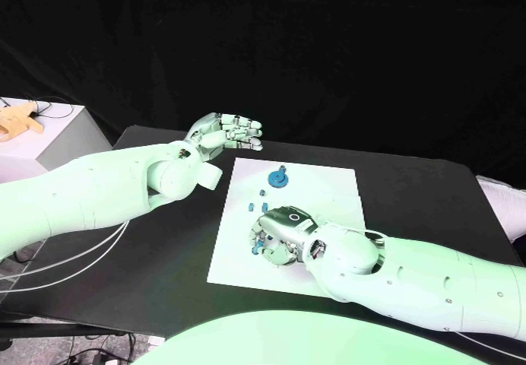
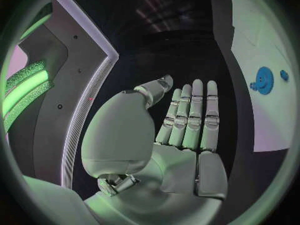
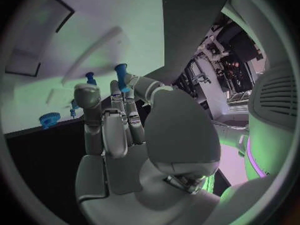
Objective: Assemble the parts on the task board
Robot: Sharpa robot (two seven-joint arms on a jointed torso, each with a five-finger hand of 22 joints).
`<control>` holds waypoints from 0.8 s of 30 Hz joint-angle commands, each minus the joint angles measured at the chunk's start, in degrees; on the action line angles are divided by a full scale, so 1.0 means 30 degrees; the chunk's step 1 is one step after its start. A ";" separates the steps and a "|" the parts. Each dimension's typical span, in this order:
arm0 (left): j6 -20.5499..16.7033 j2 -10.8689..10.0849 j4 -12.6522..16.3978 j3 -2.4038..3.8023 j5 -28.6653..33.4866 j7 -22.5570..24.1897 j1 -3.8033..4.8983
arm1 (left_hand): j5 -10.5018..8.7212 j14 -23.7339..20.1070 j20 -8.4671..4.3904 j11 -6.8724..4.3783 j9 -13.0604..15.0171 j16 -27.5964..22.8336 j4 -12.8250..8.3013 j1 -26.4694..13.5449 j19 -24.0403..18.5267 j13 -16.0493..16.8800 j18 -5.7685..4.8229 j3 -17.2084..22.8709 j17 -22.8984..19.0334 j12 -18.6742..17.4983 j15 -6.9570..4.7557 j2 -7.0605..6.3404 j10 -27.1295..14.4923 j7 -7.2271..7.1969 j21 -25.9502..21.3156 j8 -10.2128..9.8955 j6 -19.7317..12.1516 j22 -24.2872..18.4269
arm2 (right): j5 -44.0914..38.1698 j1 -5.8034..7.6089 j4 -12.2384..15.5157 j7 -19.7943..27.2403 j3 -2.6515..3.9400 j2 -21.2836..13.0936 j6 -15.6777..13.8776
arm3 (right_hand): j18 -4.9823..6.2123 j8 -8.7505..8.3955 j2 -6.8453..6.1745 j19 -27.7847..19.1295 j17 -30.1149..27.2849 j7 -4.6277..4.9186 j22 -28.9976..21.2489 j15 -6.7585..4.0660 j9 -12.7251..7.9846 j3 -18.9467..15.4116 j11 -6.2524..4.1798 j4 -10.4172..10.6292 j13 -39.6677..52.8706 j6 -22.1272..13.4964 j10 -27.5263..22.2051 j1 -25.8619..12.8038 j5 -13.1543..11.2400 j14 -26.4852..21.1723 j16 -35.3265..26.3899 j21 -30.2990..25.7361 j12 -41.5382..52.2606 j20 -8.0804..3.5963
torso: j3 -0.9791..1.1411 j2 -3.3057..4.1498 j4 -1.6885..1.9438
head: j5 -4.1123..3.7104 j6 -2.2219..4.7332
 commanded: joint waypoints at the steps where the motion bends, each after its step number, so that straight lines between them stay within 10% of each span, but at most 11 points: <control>1: 0.0305 0.0012 0.0076 0.0019 -0.0052 0.0097 0.0016 | 0.0088 -0.0142 0.0051 0.0003 -0.0018 0.0069 -0.0002 -0.0041 -0.0086 0.0016 0.0197 -0.0105 0.0018 0.0082 0.0048 0.0122 -0.0174 -0.0019 0.0061 0.0130 -0.0092 0.0018 | -0.0439 -0.0099 -0.0172 -0.0237 -0.0037 0.0036 0.0566 | -0.0351 0.0059 0.0326 -0.0022 -0.0062 0.0107 -0.0034 -0.0088 0.0024 0.0067 -0.0744 -0.0047 0.0329 0.0069 0.0893 0.0521 0.0086 0.0436 -0.0107 -0.0049 0.0085 0.0007 | 0.0007 0.0007 0.0016 | 0.0020 0.0000; 24: 0.0283 -0.0066 0.0061 0.0019 -0.0052 0.0053 0.0017 | 0.0088 -0.0142 0.0051 0.0003 -0.0018 0.0069 -0.0002 -0.0041 -0.0086 0.0016 0.0197 -0.0105 0.0018 0.0082 0.0048 0.0122 -0.0174 -0.0019 0.0061 0.0130 -0.0092 0.0018 | 0.0472 -0.0171 -0.0117 0.0578 -0.0063 -0.0302 -0.0738 | -0.0133 -0.1459 -0.1763 -0.0578 -0.1113 0.0690 -0.0937 0.0664 -0.0761 -0.1891 0.0112 0.0201 -0.0149 -0.2493 -0.2214 -0.0950 0.0235 0.0097 -0.0597 -0.1465 -0.1468 0.0742 | 0.0021 -0.0014 -0.0026 | 0.0066 0.0000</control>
